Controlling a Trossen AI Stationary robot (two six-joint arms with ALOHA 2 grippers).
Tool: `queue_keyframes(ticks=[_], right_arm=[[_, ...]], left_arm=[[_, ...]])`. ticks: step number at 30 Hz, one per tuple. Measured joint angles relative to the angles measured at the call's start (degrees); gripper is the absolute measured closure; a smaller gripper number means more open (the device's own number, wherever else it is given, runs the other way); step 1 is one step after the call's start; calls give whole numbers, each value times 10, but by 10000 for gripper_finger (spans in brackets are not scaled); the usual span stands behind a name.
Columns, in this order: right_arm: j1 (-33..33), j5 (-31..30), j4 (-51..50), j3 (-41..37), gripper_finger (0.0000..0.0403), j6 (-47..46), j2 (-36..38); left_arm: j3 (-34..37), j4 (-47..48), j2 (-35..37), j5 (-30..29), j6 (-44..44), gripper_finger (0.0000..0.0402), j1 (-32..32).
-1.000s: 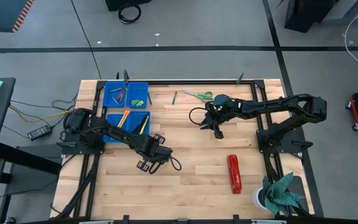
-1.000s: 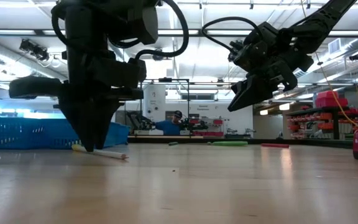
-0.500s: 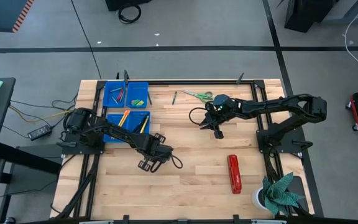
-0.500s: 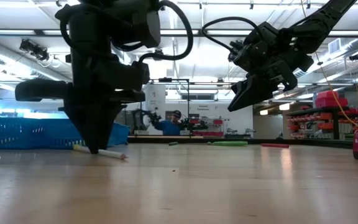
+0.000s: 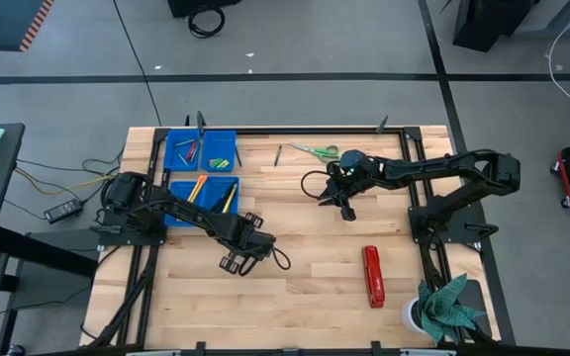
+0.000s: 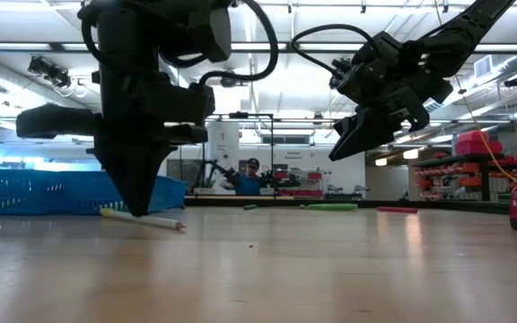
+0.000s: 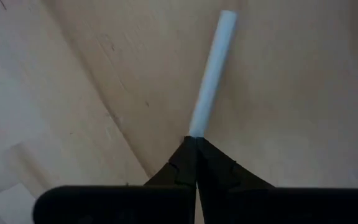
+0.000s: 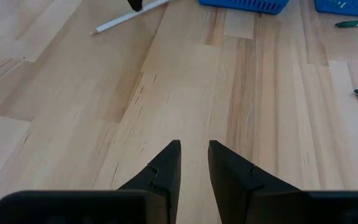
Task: Sort crayons/erasers/pens/pencils in bins
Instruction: Put the white pencil into the bottom left blue bin
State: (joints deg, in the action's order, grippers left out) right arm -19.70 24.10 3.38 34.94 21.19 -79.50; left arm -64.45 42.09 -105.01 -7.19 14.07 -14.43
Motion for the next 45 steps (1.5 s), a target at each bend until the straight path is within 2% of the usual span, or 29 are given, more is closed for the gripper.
queue_keyframes(ticks=[8, 13, 17, 23, 25, 33, 39, 45], right_arm=[[0, 0, 0, 0, 315, -1, 0], [0, 0, 0, 0, 315, 0, 0], [0, 0, 0, 0, 315, 0, 0], [0, 0, 0, 0, 315, 0, 0], [0, 0, 0, 0, 315, 0, 0], [0, 0, 0, 0, 315, 0, 0], [0, 0, 0, 0, 315, -2, 0], [0, 0, 0, 0, 315, -2, 0]], left_arm=[[-33, 16, 0, 0, -4, 380, -10], [-43, 41, 0, 2, -26, 391, -10], [-43, 50, 0, 51, -55, 389, -10], [-43, 50, 0, 143, -127, 357, -21], [-43, 50, 0, 140, -134, 346, -34], [-33, 50, 0, 54, -129, 283, -64], [-1, 24, 0, 51, -133, 236, -59], [50, -44, 5, 54, -135, 222, -60]])
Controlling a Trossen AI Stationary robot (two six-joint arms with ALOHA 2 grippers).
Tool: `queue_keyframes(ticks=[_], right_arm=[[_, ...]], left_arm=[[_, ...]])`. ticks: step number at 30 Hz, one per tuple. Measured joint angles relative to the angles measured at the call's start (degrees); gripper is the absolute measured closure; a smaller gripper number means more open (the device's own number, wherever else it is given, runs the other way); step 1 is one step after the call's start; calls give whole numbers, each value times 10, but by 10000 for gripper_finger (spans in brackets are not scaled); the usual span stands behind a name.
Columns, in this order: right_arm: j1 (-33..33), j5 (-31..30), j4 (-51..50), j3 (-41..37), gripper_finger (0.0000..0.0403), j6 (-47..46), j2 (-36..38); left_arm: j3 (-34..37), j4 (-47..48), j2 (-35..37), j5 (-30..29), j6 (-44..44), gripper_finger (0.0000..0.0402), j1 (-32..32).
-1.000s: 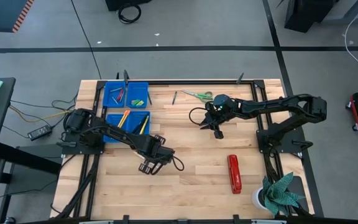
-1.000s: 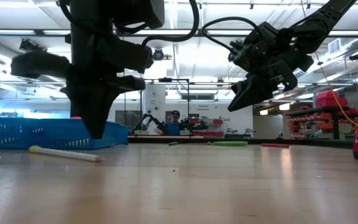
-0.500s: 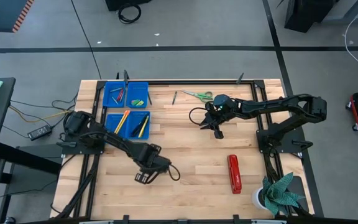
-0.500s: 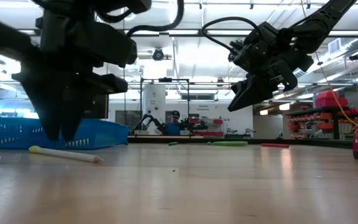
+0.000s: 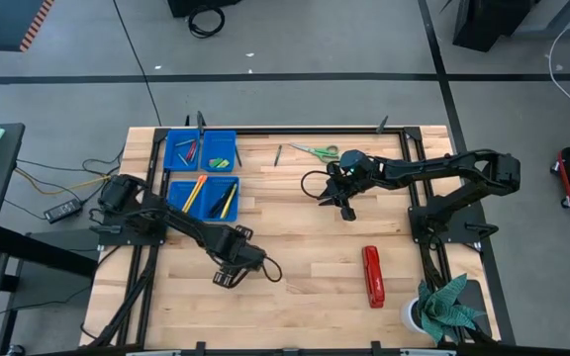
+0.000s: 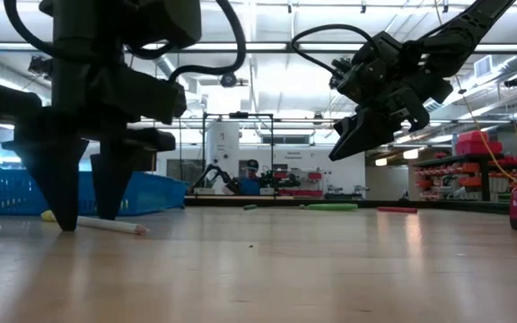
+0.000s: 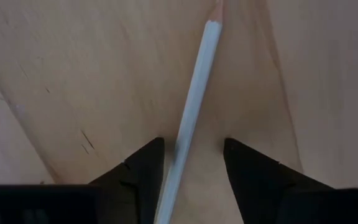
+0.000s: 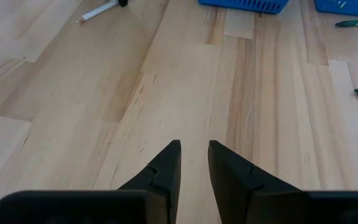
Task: Sort crayons/erasers/pens/pencils in bins
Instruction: Put the white pencil into the bottom left blue bin
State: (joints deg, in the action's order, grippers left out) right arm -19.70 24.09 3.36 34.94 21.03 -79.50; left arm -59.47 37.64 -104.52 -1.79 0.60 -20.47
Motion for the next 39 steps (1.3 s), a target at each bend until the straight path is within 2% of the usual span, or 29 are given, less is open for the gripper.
queue_keyframes(ticks=[6, 15, 18, 26, 31, 39], right_arm=[[0, 0, 0, 0, 315, 0, 0], [0, 0, 0, 0, 315, 0, 0], [0, 0, 0, 0, 315, 0, 0], [0, 0, 0, 0, 315, 0, 0], [0, 0, 0, 0, 315, 0, 0], [0, 0, 0, 0, 315, 0, 0]], left_arm=[[15, -9, 0, 5, -1, 252, 4], [17, -18, 0, -2, 14, 359, 7], [17, -18, 0, -3, 16, 382, 10], [16, -19, 0, -12, 16, 363, 8], [-8, 1, -6, -18, 16, 385, 8], [-47, 14, -9, -42, 17, 388, 11]])
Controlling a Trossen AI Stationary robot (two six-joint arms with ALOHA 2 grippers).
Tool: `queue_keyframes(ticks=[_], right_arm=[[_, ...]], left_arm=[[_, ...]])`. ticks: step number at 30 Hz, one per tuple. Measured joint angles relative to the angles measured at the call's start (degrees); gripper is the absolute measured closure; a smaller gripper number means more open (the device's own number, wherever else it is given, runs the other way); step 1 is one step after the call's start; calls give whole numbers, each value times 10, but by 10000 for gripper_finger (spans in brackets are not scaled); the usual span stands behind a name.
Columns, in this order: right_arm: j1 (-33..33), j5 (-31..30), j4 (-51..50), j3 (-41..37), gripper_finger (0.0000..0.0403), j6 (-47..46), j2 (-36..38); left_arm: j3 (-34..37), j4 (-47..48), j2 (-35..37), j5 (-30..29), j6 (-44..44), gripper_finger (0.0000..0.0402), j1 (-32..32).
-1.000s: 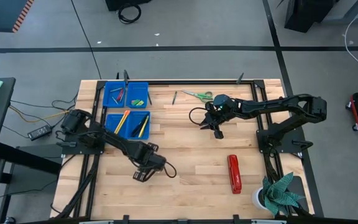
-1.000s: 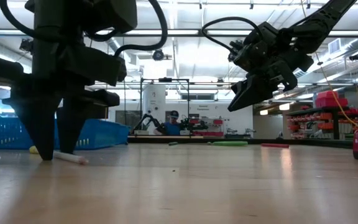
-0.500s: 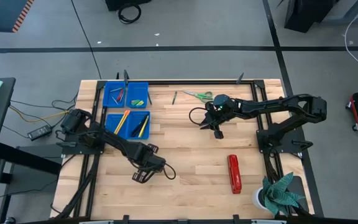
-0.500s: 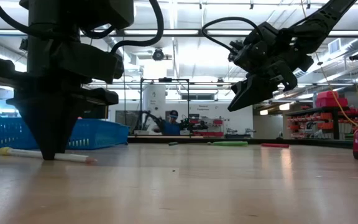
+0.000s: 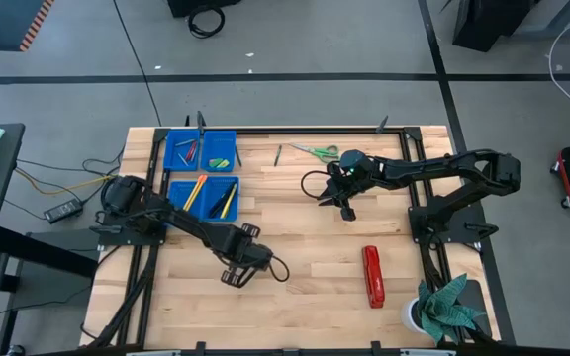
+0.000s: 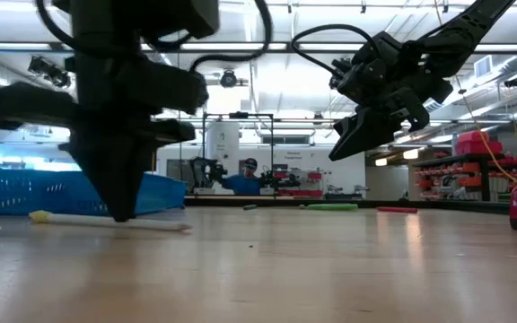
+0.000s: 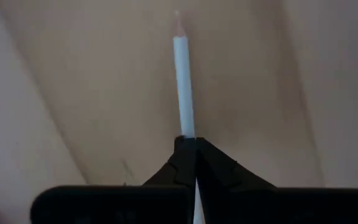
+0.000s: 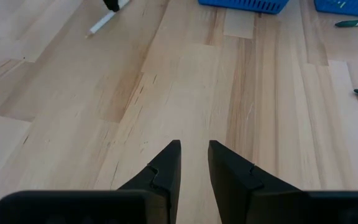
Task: Sort crayons/erasers/pens/pencils in bins
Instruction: Put the white pencil into the bottom left blue bin
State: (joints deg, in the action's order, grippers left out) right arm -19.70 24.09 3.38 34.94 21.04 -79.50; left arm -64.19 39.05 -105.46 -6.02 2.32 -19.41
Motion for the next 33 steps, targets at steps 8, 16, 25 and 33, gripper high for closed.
queue_keyframes(ticks=[8, 16, 25, 33], right_arm=[[0, 0, -2, 0, 315, 0, 0], [0, 0, -3, 0, 315, 0, 0], [0, 0, -3, 0, 315, 0, 0], [0, 0, -3, 0, 315, 0, 0]], left_arm=[[-53, 95, 1, 4, -1, 394, -1], [-68, 143, 2, 8, -10, 394, -7], [2, 210, 3, 53, -85, 360, -6], [53, 187, 6, 59, -77, 307, -7]])
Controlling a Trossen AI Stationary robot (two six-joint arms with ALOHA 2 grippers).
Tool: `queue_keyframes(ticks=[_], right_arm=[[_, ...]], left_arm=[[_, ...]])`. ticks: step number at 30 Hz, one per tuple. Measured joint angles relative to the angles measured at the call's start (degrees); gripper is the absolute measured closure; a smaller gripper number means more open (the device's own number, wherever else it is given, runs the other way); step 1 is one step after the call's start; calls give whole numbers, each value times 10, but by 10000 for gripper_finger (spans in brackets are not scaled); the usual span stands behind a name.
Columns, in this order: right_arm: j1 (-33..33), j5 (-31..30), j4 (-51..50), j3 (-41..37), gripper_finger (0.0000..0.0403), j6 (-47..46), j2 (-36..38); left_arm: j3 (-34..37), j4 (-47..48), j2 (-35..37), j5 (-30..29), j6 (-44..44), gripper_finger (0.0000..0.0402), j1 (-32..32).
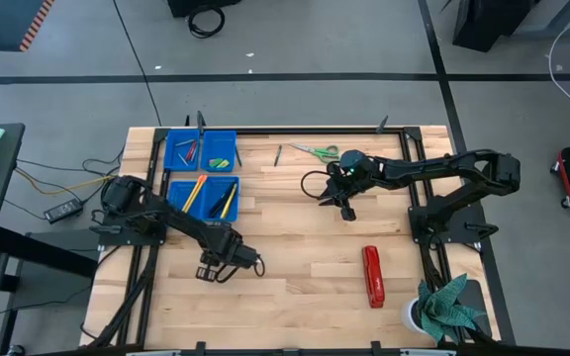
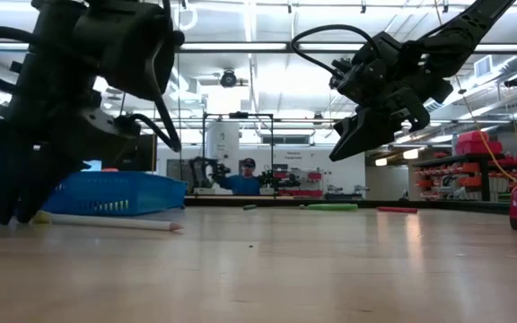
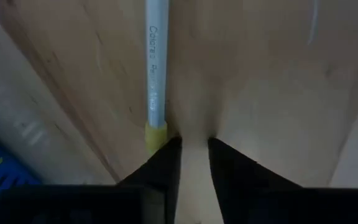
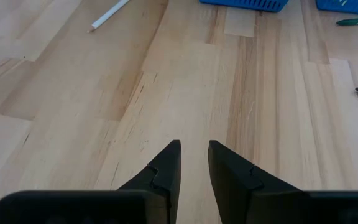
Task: Sort crayons/erasers/pens/pencils in bins
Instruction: Put the white pencil into the bottom left blue bin
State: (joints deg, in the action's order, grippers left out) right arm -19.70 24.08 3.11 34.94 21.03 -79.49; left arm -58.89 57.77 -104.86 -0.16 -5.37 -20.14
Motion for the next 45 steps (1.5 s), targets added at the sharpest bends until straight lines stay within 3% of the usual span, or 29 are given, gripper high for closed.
queue_keyframes(ticks=[10, 15, 19, 26, 40, 45], right_arm=[[0, 0, 0, 0, 315, 0, 0], [0, 0, 0, 0, 315, 0, 0], [0, 0, 0, 0, 315, -1, 0], [0, 0, 0, 0, 315, -1, 0], [0, 0, -1, 0, 315, -2, 0], [0, 0, -1, 0, 315, 0, 0]], left_arm=[[-5, 6, 32, -7, -40, 247, 0], [-5, 14, 54, -57, -62, 234, -4], [8, -23, 56, -77, -46, 236, -4], [89, -125, 64, -54, -53, 238, -4], [74, -25, 58, -46, -90, 276, -14], [90, -42, 60, -50, -86, 284, -23]])
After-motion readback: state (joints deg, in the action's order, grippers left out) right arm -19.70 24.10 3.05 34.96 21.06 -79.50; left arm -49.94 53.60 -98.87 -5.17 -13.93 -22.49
